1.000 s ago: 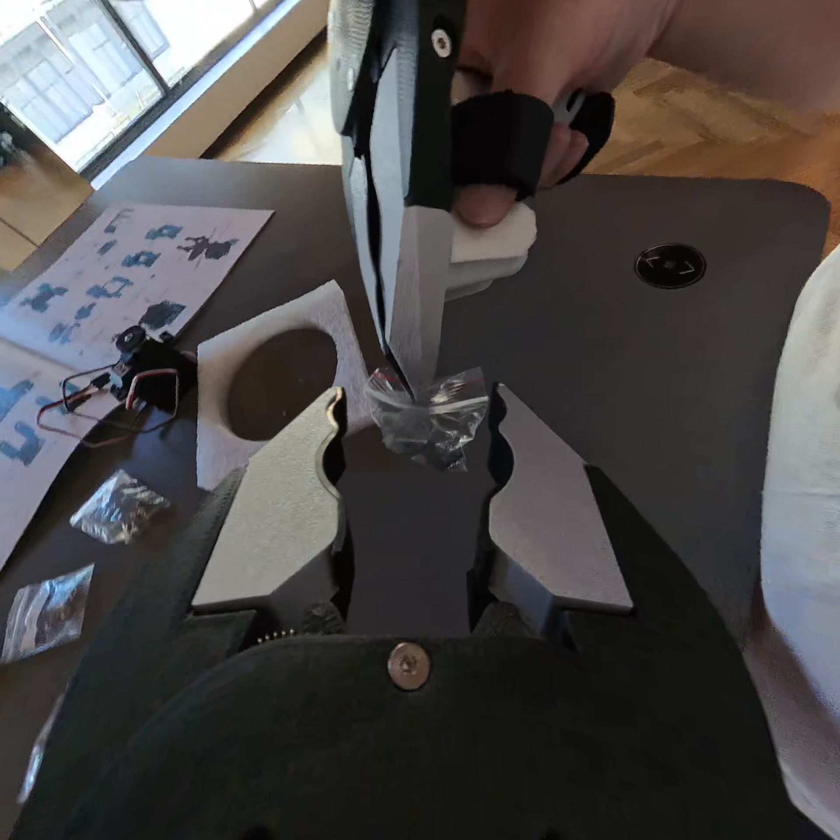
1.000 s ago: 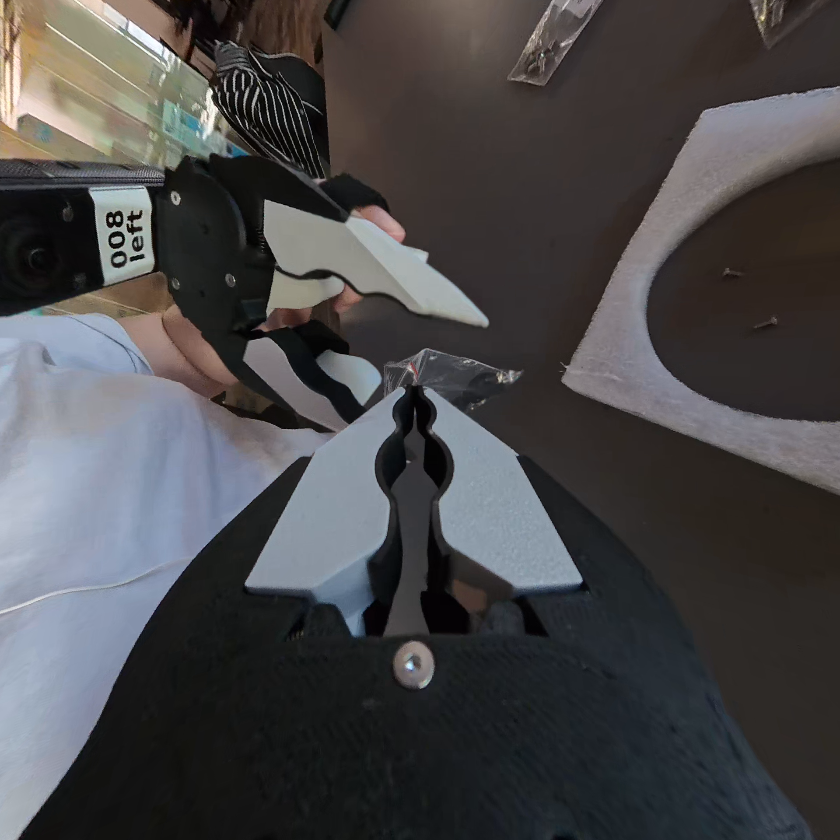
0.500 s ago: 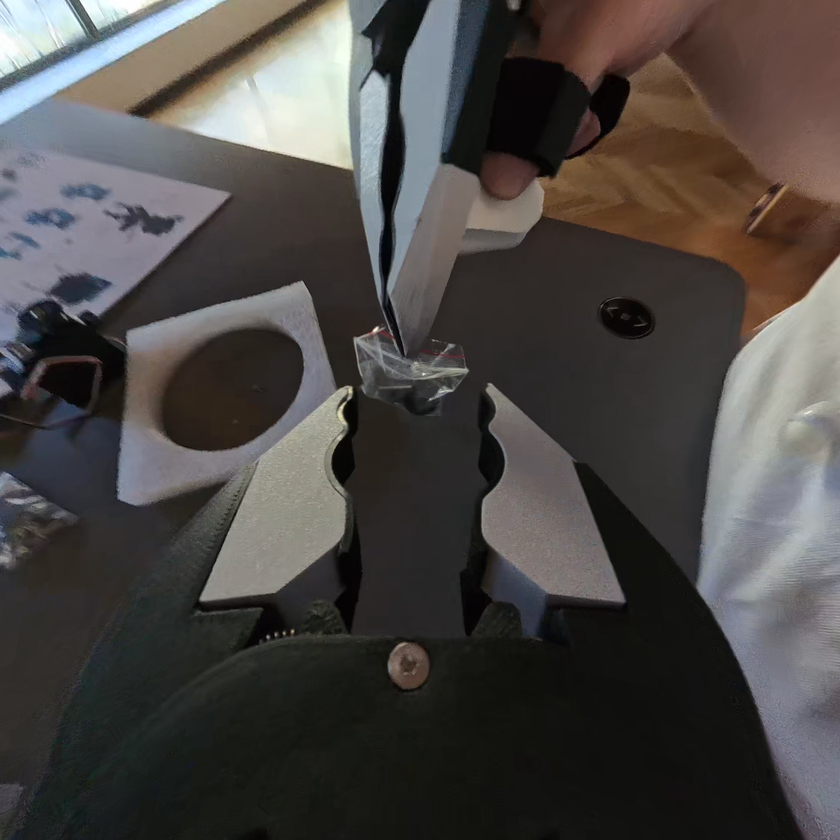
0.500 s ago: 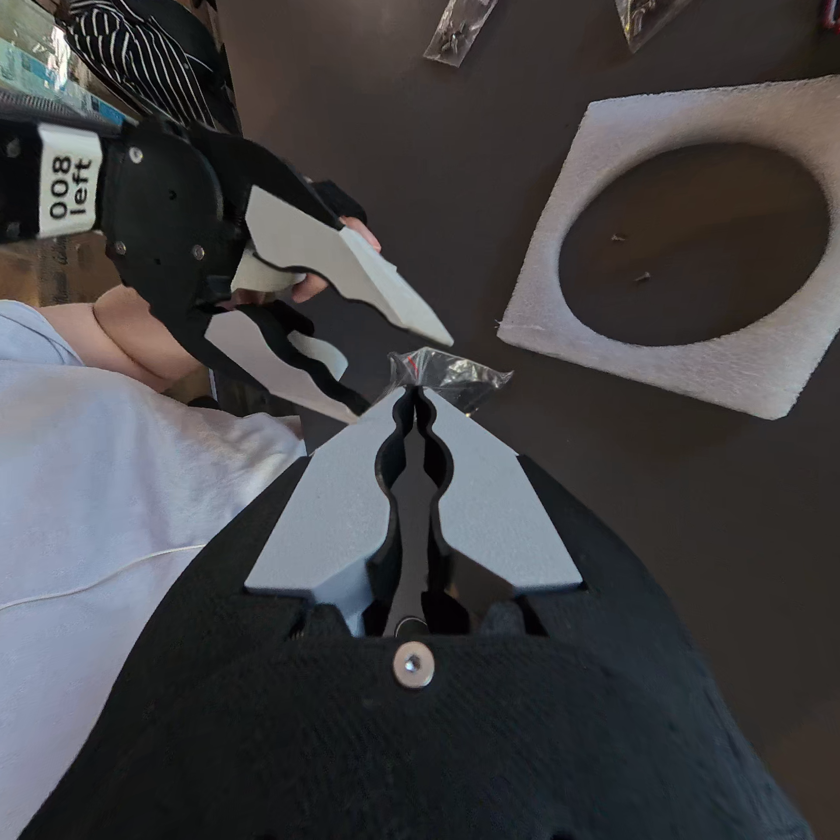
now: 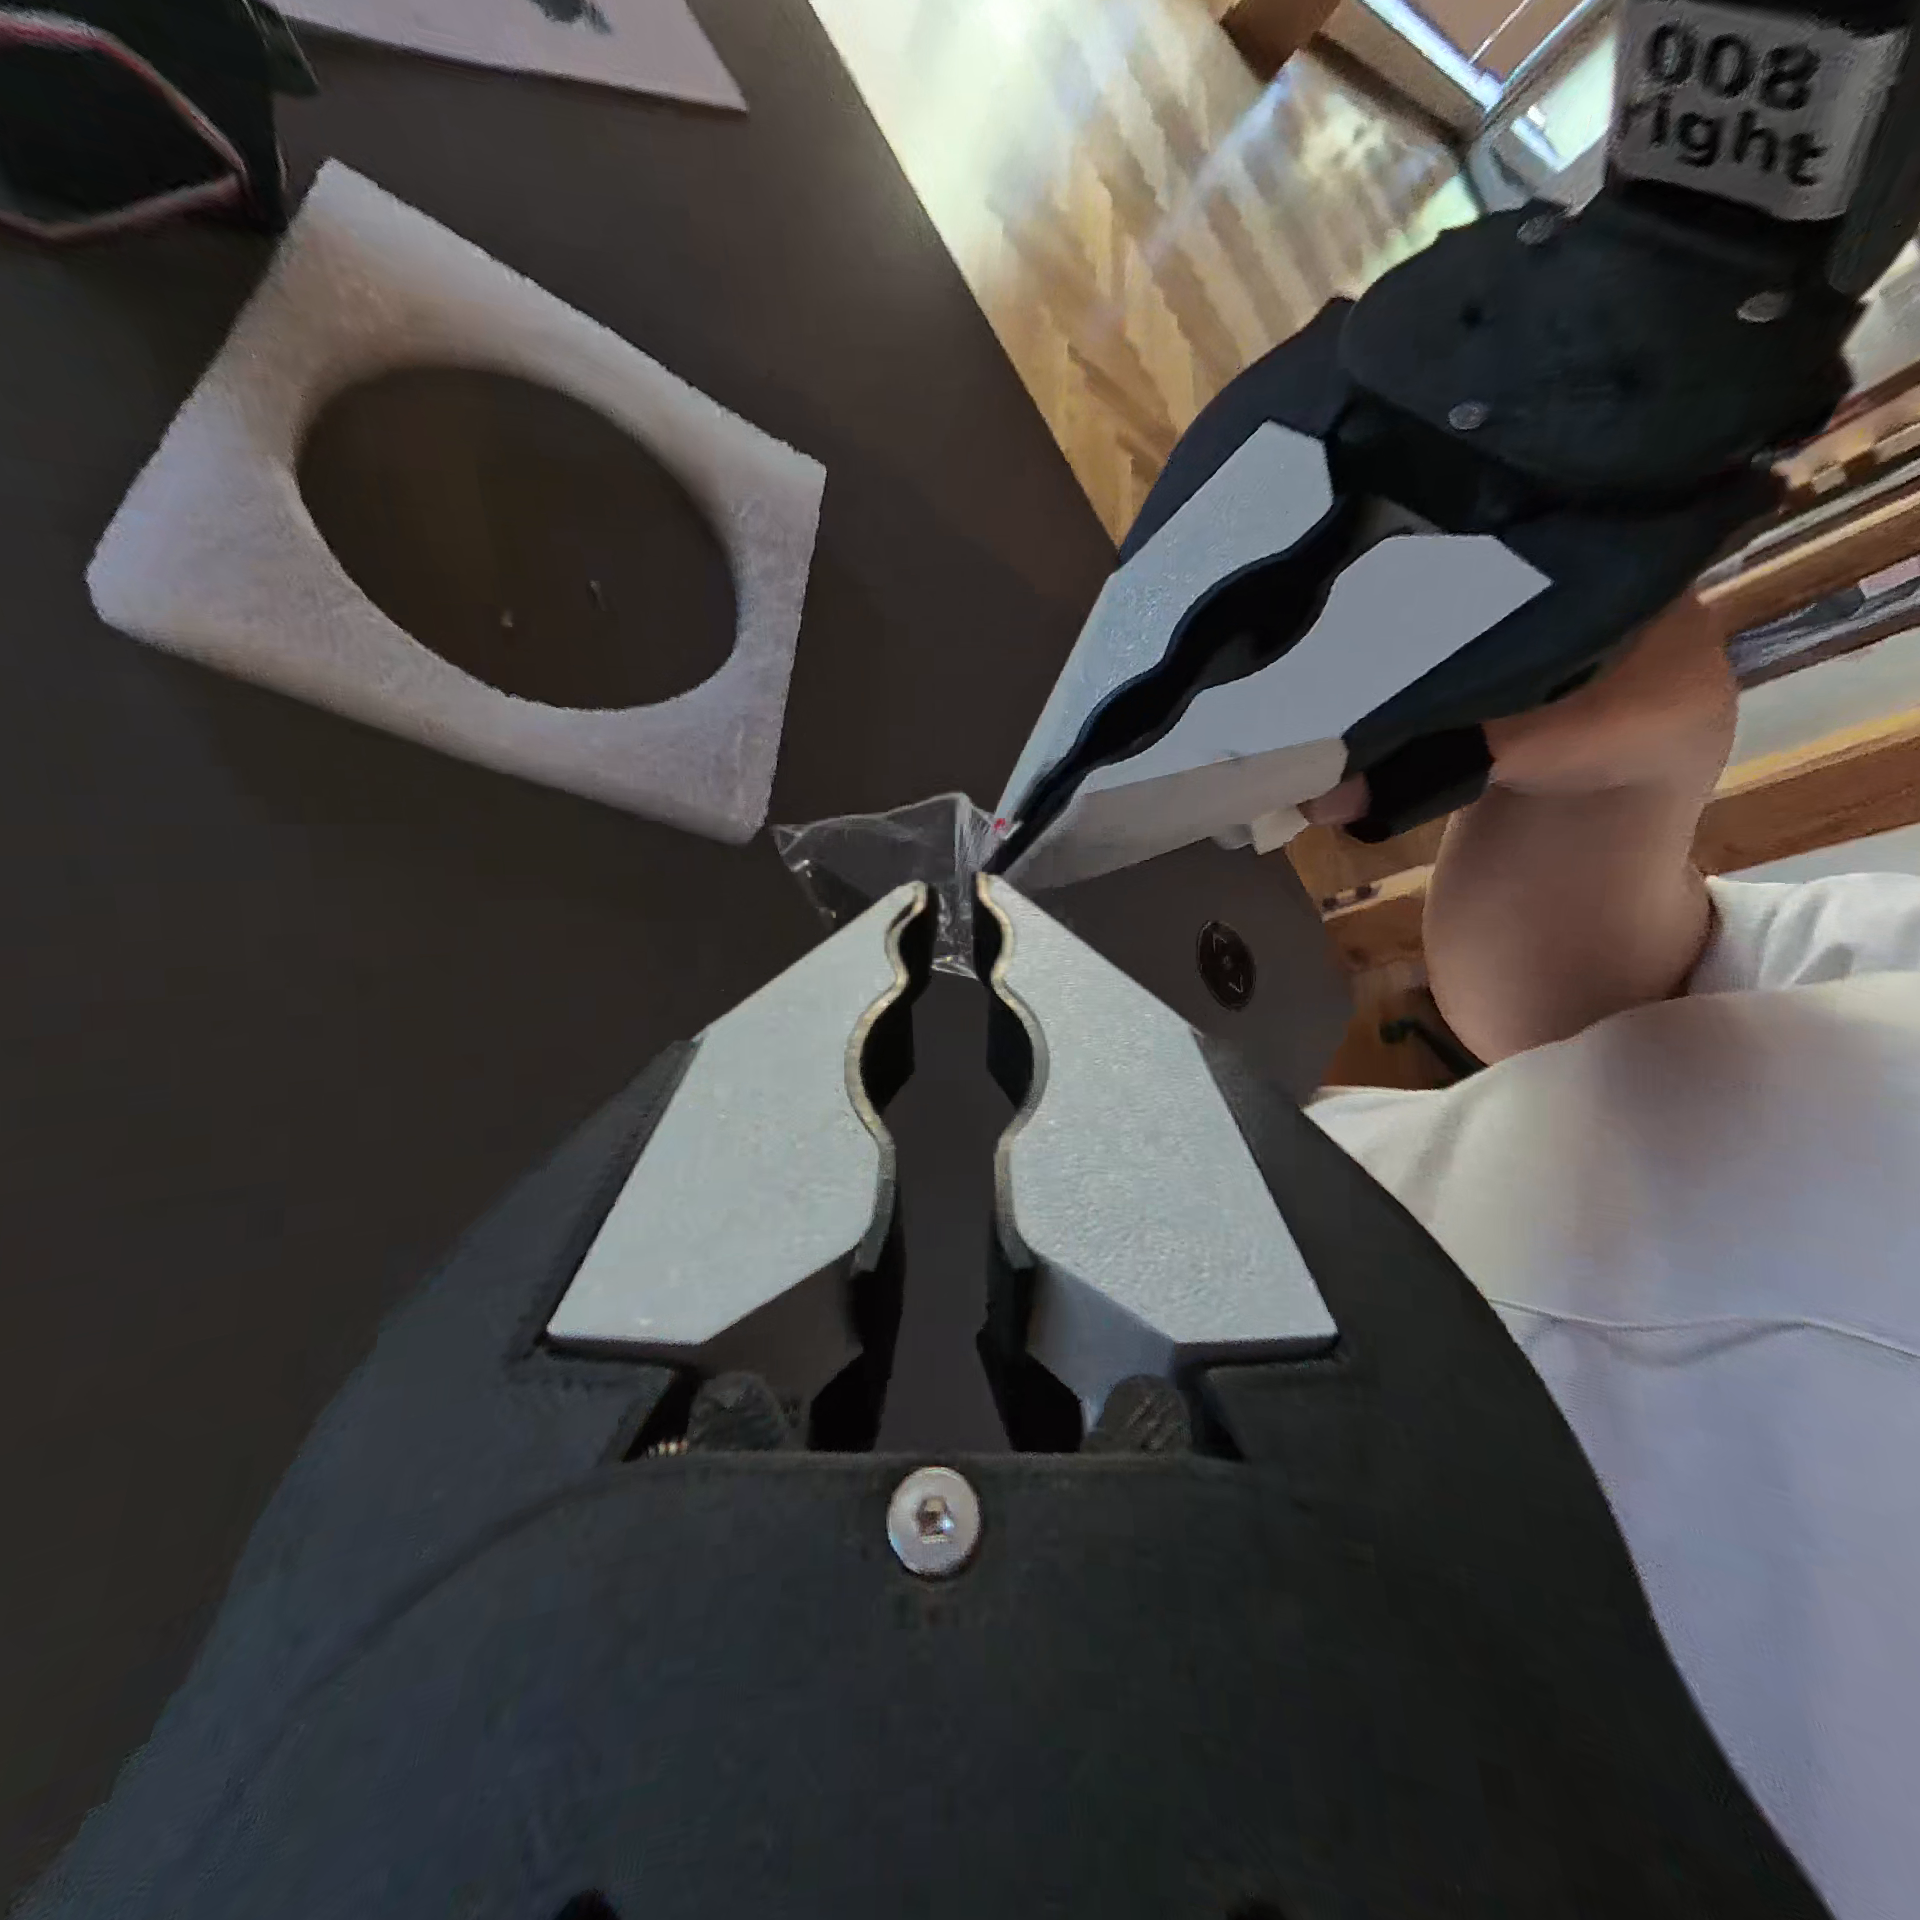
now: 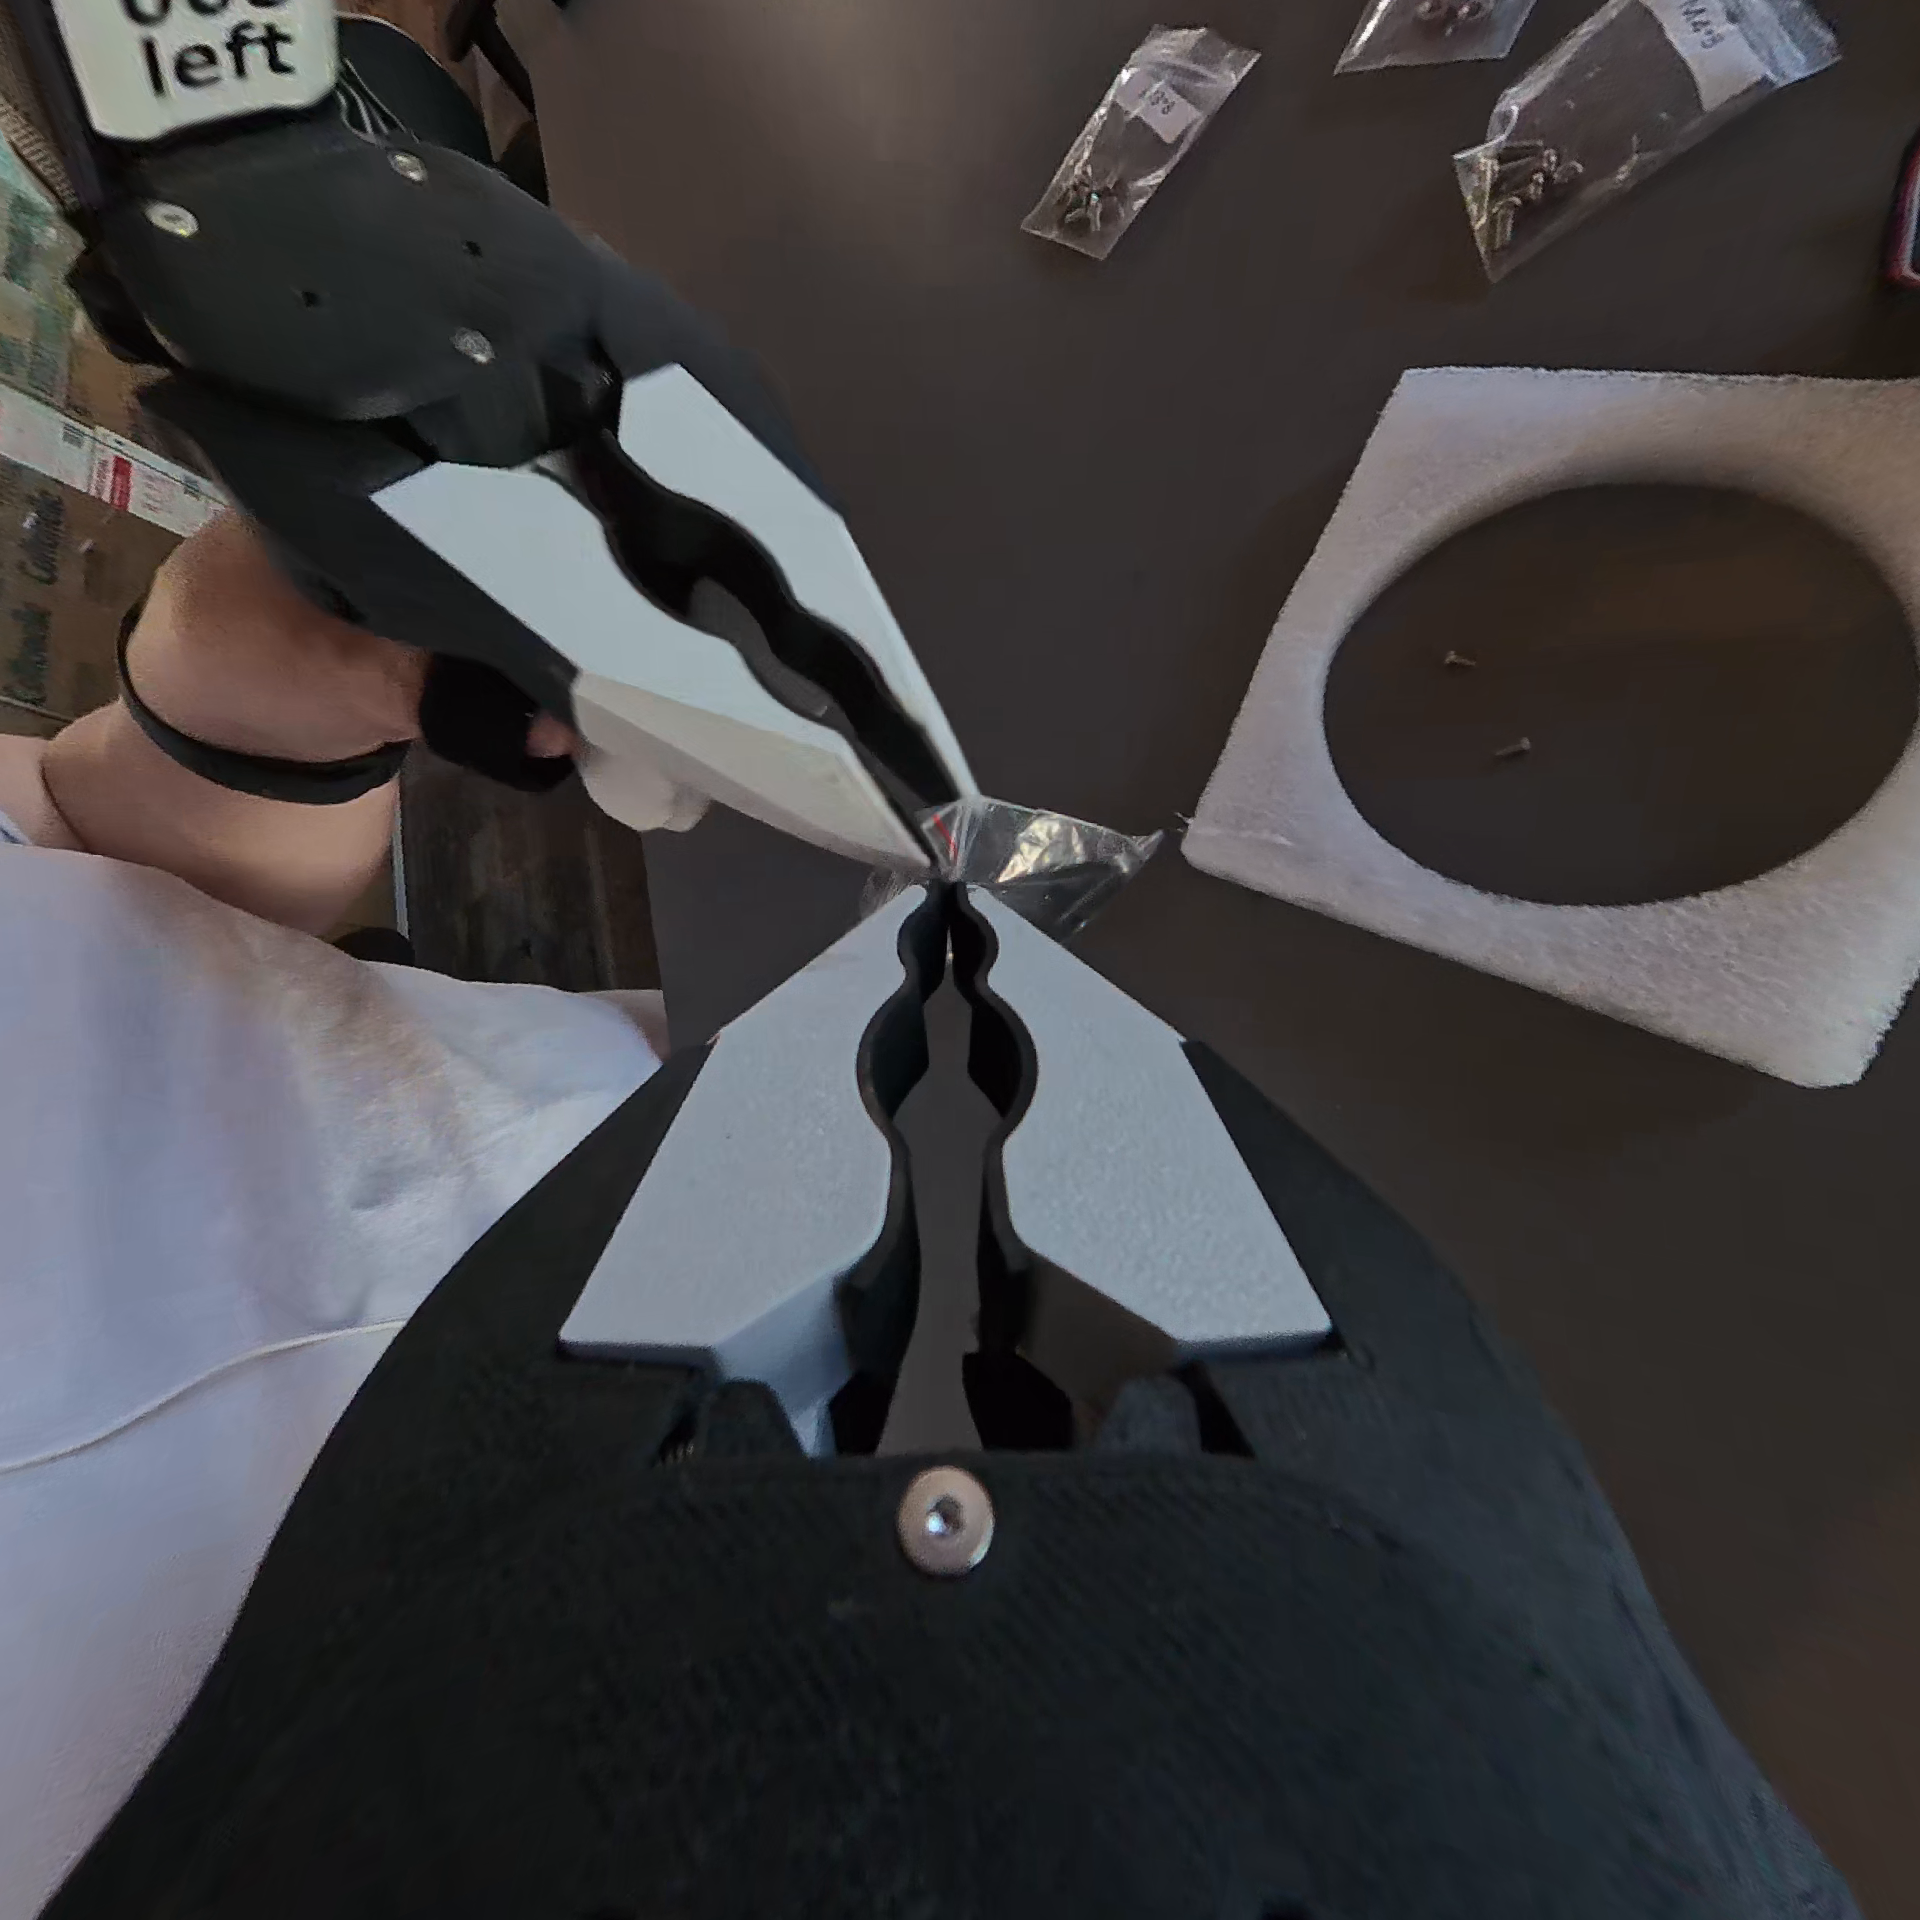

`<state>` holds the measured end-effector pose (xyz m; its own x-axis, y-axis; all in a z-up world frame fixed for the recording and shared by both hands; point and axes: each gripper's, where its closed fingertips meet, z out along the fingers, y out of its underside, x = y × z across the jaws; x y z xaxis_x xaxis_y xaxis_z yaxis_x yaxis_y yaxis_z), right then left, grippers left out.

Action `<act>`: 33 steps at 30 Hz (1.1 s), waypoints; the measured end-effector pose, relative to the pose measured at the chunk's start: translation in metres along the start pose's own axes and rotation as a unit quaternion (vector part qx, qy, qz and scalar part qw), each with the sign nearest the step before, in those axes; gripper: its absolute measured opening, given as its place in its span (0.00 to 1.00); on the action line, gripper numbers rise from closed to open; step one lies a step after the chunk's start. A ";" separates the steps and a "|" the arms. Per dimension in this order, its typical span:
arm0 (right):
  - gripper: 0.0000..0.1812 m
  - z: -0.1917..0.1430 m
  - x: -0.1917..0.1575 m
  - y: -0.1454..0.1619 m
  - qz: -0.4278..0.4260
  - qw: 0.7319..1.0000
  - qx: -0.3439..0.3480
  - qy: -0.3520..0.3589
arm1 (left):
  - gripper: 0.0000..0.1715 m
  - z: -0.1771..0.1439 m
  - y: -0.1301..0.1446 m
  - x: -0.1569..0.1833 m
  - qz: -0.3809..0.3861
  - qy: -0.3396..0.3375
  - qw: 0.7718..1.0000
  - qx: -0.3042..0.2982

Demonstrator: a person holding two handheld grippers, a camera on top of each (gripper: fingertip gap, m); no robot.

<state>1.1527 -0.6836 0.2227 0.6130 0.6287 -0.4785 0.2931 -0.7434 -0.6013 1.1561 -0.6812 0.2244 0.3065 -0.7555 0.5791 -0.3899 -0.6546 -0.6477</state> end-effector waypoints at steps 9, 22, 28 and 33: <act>0.00 0.003 0.012 0.003 -0.018 0.999 0.007 0.050 | 0.00 0.010 0.011 -0.017 -0.003 -0.060 0.995 -0.075; 0.41 -0.017 0.009 -0.027 -0.281 0.938 0.179 0.097 | 0.00 -0.016 -0.020 -0.014 0.053 -0.108 0.990 -0.073; 0.45 -0.009 -0.012 -0.040 -0.386 0.884 0.254 0.071 | 0.00 -0.021 -0.036 0.029 0.034 0.009 0.997 -0.074; 0.16 -0.024 -0.025 -0.048 -0.393 0.876 0.280 0.000 | 0.00 -0.026 -0.047 0.059 0.036 0.102 0.991 -0.073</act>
<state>1.1407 -0.6692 0.2790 0.3830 0.8963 0.2236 0.2180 0.1475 -0.9647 1.1696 -0.6942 0.3018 0.0961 -0.7692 0.6318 -0.5309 -0.5765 -0.6211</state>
